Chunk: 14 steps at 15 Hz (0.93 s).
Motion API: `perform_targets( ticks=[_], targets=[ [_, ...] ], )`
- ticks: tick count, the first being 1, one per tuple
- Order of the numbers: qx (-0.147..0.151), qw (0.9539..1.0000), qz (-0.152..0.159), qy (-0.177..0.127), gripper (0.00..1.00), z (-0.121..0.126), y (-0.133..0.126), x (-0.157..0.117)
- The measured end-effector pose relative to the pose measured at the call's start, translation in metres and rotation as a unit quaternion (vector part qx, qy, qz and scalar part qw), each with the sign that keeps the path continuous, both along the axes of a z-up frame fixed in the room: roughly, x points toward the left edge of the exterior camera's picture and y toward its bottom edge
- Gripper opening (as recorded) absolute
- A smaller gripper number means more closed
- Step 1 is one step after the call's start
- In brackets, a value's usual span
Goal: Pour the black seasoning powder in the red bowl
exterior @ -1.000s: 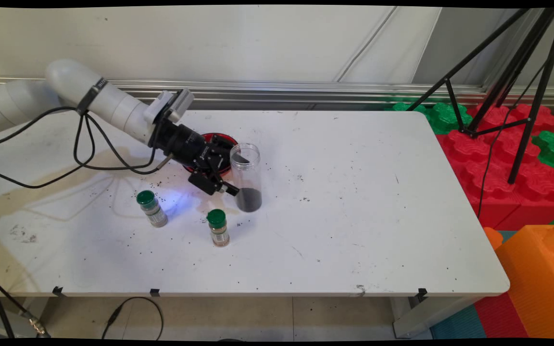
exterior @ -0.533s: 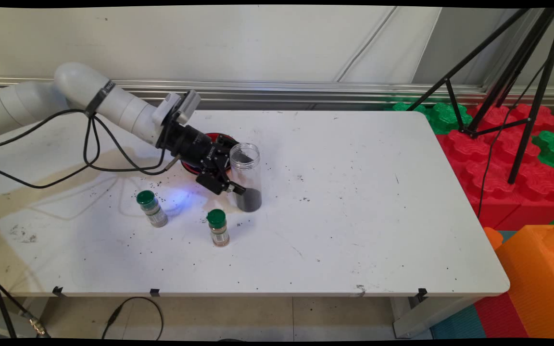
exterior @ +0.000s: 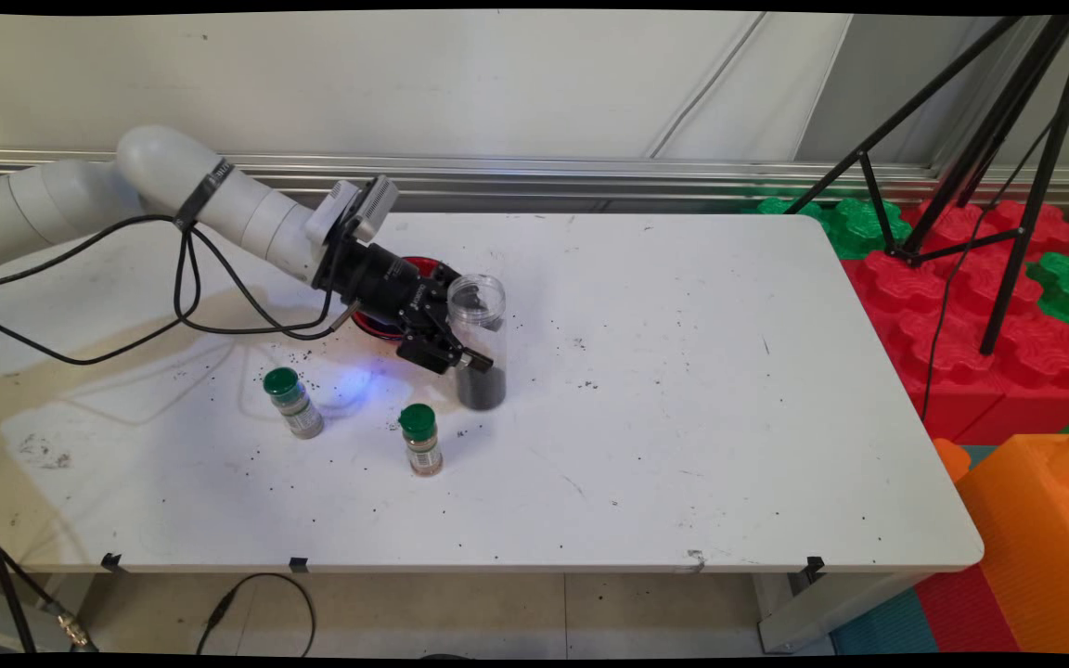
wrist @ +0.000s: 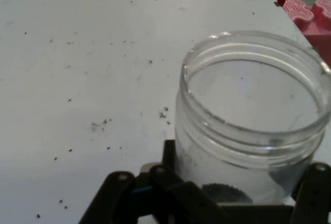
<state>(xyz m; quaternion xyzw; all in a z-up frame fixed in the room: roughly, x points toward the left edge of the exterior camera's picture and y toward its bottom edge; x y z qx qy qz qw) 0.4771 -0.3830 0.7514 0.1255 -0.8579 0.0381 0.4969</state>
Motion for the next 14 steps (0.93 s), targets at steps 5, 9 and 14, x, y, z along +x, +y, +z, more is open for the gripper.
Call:
perform_targets(
  ticks=[5,9,14],
  targets=[
    [0.002,1.0,-0.001,0.003,0.0,0.0,0.002,-0.003],
    [0.003,1.0,0.0,0.008,0.0,0.004,0.002,-0.002],
    [-0.003,0.9996,0.016,0.022,0.0,0.02,-0.006,0.004]
  ],
)
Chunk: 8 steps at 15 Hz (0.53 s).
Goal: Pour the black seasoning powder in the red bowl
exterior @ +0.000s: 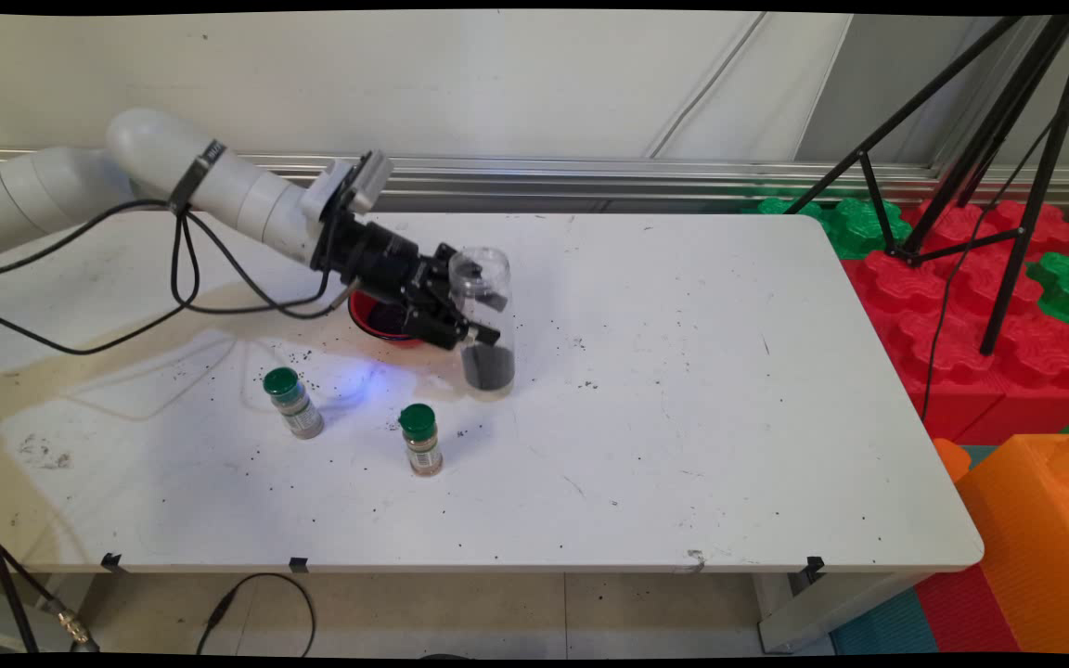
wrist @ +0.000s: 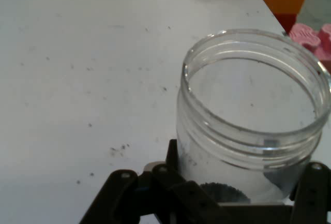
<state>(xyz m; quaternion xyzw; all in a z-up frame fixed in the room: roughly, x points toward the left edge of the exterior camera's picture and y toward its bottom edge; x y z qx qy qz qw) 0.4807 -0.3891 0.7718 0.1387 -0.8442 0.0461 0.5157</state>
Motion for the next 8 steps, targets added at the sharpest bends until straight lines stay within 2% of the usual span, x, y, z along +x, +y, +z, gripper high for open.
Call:
perform_targets(
  ticks=[8],
  targets=[
    [-0.021,0.9991,0.035,0.014,0.0,0.03,-0.026,0.015]
  ],
)
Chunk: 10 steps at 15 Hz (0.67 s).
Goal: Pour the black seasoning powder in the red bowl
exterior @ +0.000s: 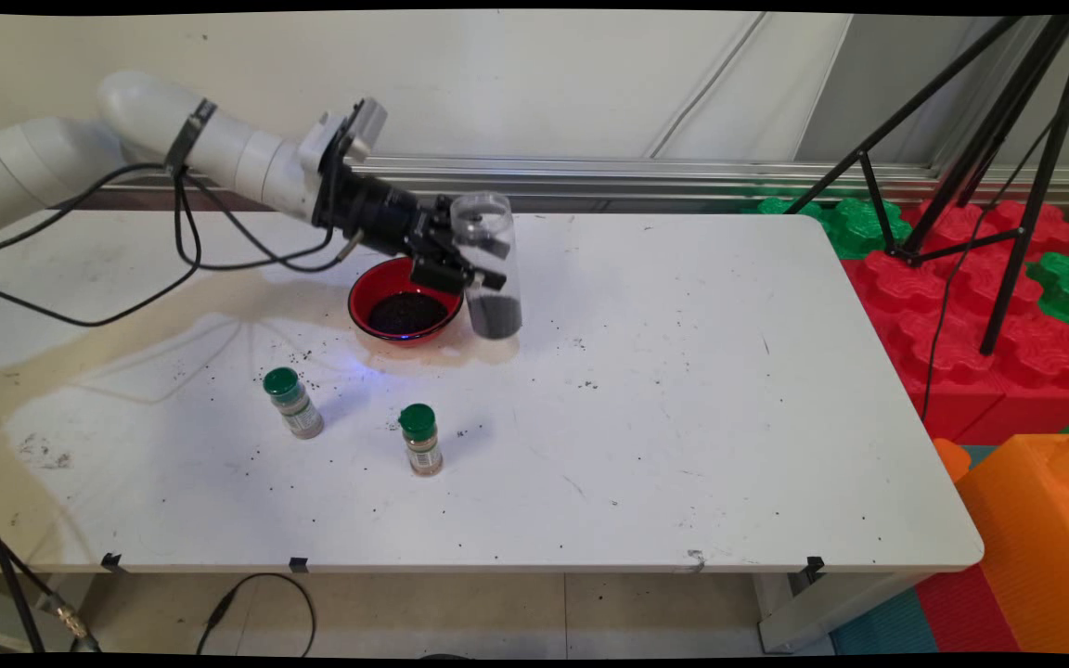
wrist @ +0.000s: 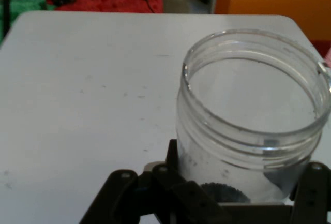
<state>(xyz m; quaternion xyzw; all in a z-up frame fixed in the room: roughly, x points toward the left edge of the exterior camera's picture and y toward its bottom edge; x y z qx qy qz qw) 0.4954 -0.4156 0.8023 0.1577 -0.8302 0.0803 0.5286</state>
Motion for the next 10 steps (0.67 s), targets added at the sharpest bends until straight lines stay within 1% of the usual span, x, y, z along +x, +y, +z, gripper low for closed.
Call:
perform_targets(
  ticks=[5,10],
  targets=[
    [-0.017,0.9993,0.034,0.004,0.0,0.018,-0.023,0.016],
    [-0.035,0.9971,0.067,0.002,0.0,0.032,-0.046,0.035]
  ],
)
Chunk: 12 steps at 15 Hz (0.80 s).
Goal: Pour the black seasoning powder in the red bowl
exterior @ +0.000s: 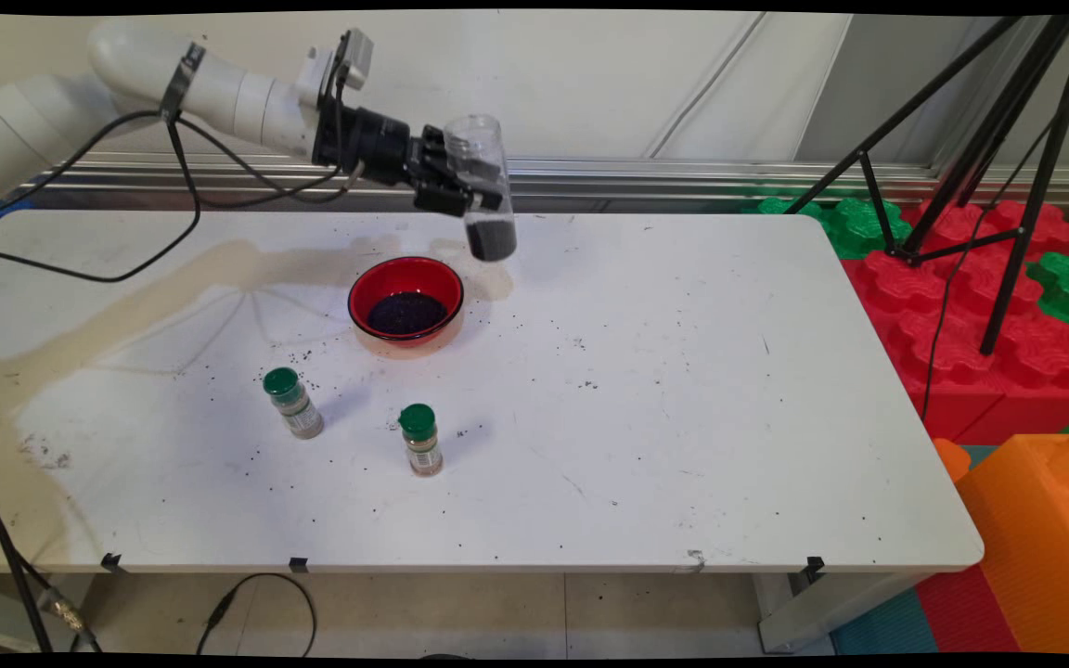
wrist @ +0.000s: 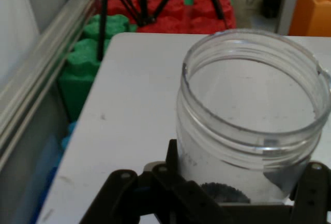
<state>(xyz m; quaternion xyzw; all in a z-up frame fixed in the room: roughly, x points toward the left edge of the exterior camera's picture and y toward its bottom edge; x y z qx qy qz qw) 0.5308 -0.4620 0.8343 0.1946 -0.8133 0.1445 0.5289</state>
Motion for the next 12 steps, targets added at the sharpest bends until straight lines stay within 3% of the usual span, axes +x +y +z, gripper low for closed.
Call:
perform_targets(
  ticks=[12],
  targets=[
    [-0.054,0.9971,0.03,-0.043,0.0,0.012,-0.021,0.045]
  ],
)
